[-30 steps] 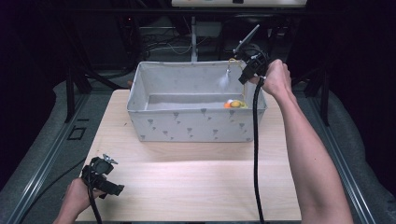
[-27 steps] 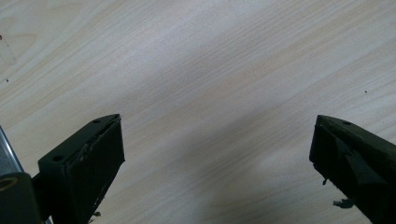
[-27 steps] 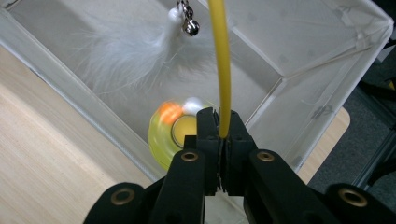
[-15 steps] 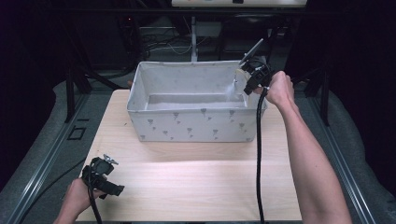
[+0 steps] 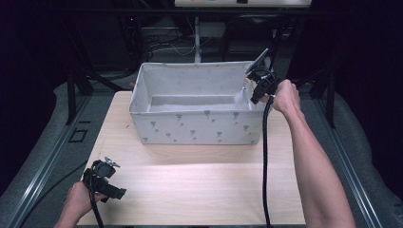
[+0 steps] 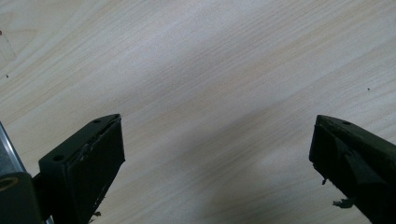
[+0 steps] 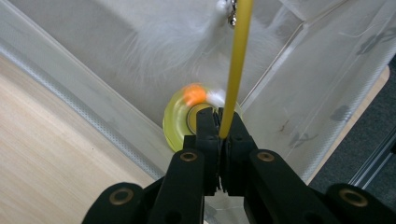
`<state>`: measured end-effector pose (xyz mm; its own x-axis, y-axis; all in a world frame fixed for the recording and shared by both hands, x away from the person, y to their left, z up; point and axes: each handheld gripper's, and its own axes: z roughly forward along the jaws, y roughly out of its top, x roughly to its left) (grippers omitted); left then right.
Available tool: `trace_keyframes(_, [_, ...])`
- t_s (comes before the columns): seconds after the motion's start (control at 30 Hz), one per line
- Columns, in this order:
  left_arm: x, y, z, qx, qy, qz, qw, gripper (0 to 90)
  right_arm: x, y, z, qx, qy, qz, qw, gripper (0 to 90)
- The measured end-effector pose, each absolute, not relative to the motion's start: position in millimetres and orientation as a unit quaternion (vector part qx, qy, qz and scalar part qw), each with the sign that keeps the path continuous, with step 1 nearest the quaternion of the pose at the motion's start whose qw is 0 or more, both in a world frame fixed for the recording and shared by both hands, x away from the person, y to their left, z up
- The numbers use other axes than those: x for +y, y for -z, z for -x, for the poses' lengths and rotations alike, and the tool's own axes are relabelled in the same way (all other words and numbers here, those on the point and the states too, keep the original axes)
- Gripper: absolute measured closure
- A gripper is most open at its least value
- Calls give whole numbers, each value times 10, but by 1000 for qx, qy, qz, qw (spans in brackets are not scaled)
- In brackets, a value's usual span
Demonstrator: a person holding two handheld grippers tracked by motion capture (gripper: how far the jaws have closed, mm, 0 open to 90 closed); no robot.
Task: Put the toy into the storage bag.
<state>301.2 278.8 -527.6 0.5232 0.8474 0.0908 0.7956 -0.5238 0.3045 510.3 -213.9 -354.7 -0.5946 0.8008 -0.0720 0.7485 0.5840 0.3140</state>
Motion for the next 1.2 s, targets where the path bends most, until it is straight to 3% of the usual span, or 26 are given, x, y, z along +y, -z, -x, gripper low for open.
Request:
trace_keyframes(0.77, [2785, 5289, -3013, 472, -106, -868, 110, 32, -2182, 3617, -5129, 880, -116, -452, 90, 863])
trace_keyframes(1.2, [2773, 5290, -3015, 470, -105, -870, 108, 31, -2236, 3205, -5004, 870, -170, -449, 115, 723])
